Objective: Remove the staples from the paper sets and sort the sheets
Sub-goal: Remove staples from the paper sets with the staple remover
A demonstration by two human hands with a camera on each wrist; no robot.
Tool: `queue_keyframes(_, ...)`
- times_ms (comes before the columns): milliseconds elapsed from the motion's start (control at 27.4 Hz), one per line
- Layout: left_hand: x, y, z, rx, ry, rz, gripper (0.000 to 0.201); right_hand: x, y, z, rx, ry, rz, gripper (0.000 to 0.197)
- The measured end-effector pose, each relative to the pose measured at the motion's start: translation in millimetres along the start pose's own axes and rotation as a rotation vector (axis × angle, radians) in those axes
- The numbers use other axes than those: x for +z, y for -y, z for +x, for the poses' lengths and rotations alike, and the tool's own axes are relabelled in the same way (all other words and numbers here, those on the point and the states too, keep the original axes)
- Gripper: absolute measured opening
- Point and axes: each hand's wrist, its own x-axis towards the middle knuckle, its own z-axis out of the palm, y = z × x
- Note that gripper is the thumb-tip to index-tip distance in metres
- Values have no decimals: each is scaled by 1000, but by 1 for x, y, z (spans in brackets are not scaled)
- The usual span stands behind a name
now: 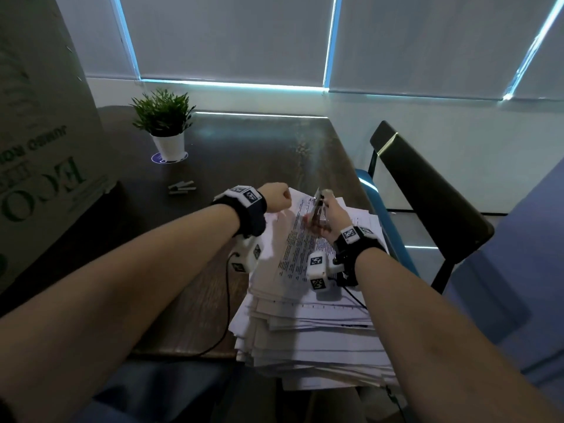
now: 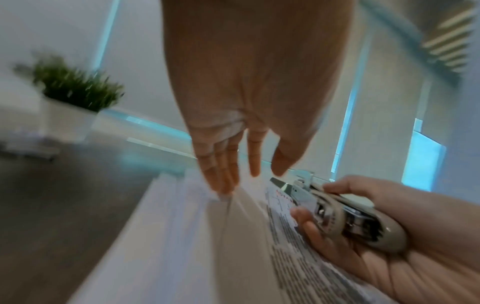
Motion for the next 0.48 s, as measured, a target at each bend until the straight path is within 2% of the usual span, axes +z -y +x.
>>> queue_keyframes(73,19,2,17,-110,16,-12,41,-13,-4,8,46,35,87,39)
queue_keyframes(146,36,8,30,-205,-88,-123,46,-27,-8,17,98,66,275,36)
queue_keyframes(256,56,24,32,-246,-243,-690,36,-38,-9,26,123,96,503,34)
queue_keyframes(366,78,43,17,-320,-354,-1342,6,-38,-9,29,125,80,557,32)
queue_keyframes(439,89,50,-1,-367,-327,-1657,27,-36,-10,28,107,70,527,33)
queue_keyframes(475,92,52,-11,-404,-328,-1782,29,-35,-10,25,97,61,516,34)
